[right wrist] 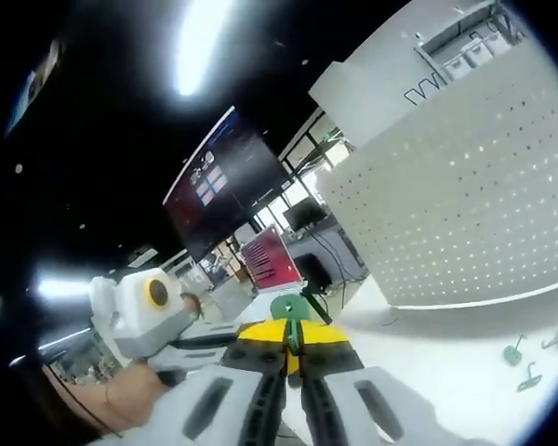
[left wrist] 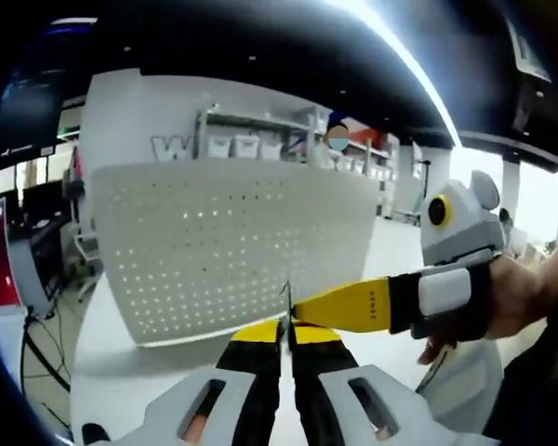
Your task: Insert the hook assembly into the mounting plate slot until the hook locks in place.
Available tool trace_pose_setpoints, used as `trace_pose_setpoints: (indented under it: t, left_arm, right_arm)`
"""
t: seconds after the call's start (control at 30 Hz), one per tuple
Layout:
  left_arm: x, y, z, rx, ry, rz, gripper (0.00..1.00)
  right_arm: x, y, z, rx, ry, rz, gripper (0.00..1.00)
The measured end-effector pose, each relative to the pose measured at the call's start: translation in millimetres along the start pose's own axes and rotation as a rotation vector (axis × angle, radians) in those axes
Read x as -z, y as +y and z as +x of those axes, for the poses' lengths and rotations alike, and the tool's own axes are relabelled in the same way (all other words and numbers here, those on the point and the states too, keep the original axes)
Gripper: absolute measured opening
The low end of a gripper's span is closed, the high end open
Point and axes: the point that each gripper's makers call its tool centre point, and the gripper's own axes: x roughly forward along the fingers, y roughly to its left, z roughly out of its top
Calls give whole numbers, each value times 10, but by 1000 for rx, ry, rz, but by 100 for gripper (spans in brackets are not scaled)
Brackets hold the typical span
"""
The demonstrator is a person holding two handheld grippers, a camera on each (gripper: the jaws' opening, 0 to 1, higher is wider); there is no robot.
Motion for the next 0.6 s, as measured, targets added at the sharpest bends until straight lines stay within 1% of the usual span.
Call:
trace_pose_setpoints:
  t: [0.07,0.13,0.17,0.27,0.4,0.43,0.5,0.57,0.6]
  left_arm:
    - [33,11,0,0,12,-4,4]
    - [81,16,-1,8,22,-28,5]
    - [89,12,-8,14,20,-33,7]
    - [129,10,-20,21,24,-57,19]
    - [154,-1,-52,37,16,-62,31]
    - [158,5,-54,39,15,-65,36]
    - [165,16,-53,41,8,-83,52]
    - [189,42,-52,31,12,-86,65]
    - [203,50,-54,29,17,-86,68]
  right_arm:
    - [29,-5,11,-4,14,-14,0]
    - [58,-17,21,-9,30,-18,0]
    - [62,-21,21,-12,33,-15,0]
    - [80,-17,20,-22,55,-48,0]
    - [106,-3,21,-42,84,-76,0]
    - [103,-11,23,-42,86,-84,0]
    - [104,-19,32,-49,92,-88,0]
    - [102,-25,33,-46,90,-99,0]
    - [101,-27,34,-45,91,-103,0]
